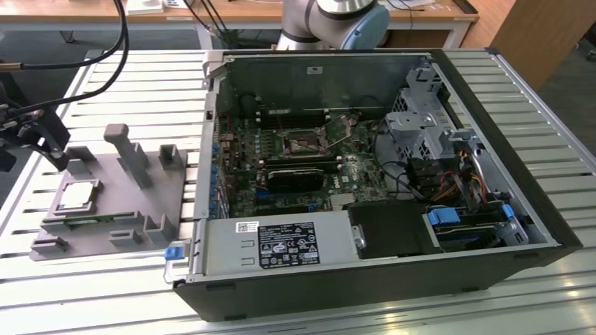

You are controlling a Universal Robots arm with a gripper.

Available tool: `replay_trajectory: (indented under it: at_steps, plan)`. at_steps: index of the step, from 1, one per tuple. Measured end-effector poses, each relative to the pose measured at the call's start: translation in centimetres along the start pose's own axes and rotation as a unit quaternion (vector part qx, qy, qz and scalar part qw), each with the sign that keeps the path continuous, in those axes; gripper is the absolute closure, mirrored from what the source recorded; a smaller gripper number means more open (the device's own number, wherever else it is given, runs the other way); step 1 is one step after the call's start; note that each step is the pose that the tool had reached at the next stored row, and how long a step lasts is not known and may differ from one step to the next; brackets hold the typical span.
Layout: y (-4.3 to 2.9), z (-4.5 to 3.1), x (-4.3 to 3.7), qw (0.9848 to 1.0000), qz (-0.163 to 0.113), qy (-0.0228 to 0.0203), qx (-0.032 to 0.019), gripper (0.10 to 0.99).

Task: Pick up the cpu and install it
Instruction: 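Pick up the cpu and move it towards the insertion slot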

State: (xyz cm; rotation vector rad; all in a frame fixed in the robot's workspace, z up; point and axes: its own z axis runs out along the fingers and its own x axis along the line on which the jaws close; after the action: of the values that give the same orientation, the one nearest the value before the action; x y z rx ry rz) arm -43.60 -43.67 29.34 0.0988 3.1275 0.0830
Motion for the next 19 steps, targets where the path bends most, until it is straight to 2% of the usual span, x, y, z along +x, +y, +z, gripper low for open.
replay_trajectory:
  at_steps: [4,6,17,19]
  plan:
    - [-0.01,0.07,0.00,1.0000,0.000,0.0000,0.0000,0.325]
    - [-0.02,0.35,0.01,1.0000,0.000,0.0000,0.0000,0.325]
    - [-0.02,0.37,0.01,1.0000,0.000,0.0000,0.0000,0.325]
    - [-0.03,0.58,0.01,1.0000,0.000,0.0000,0.0000,0.325]
